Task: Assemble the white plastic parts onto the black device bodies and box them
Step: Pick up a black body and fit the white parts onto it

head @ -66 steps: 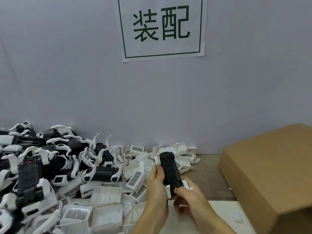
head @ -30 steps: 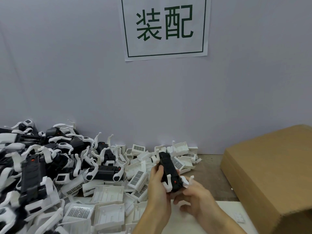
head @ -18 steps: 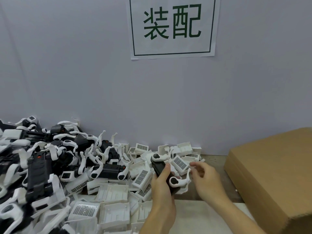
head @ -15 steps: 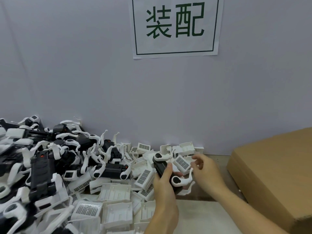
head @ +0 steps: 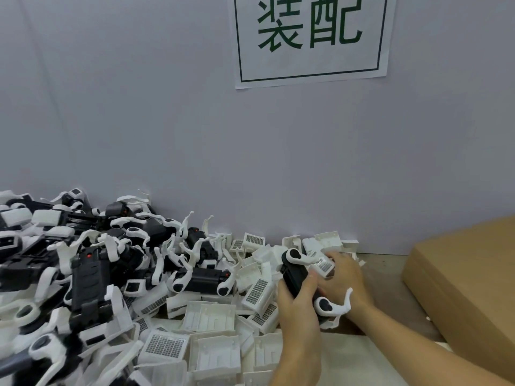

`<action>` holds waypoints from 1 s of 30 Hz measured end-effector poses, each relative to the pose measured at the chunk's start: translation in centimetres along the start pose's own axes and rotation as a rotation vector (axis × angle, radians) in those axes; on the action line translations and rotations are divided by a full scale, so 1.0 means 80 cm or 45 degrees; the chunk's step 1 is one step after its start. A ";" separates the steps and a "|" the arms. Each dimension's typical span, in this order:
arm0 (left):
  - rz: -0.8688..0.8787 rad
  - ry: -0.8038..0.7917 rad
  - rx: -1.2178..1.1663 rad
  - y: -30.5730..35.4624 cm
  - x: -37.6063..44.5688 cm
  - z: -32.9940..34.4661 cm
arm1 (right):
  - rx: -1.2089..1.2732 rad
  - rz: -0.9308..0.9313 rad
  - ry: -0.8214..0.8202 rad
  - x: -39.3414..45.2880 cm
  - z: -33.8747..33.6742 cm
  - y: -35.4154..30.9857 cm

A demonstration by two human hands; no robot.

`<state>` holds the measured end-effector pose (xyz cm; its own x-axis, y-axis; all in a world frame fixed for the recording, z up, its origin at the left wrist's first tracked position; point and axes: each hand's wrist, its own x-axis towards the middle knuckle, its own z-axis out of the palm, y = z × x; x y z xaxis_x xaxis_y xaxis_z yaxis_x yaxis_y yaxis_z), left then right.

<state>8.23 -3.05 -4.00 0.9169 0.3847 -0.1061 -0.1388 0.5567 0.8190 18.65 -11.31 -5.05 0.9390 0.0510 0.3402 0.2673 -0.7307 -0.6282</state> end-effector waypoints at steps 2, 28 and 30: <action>0.019 0.008 0.016 -0.001 0.001 -0.001 | 0.108 0.027 0.086 -0.010 -0.005 -0.003; 0.027 -0.124 0.299 -0.002 -0.011 0.001 | 0.516 -0.271 0.370 -0.129 -0.067 0.000; -0.038 -0.127 0.275 -0.002 -0.010 0.001 | 0.495 -0.251 0.335 -0.126 -0.066 0.003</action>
<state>7.52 -3.49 -3.98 0.9534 0.2896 -0.0849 -0.0373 0.3922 0.9191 8.08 -15.62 -4.96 0.7896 -0.0471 0.6118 0.5417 -0.4146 -0.7312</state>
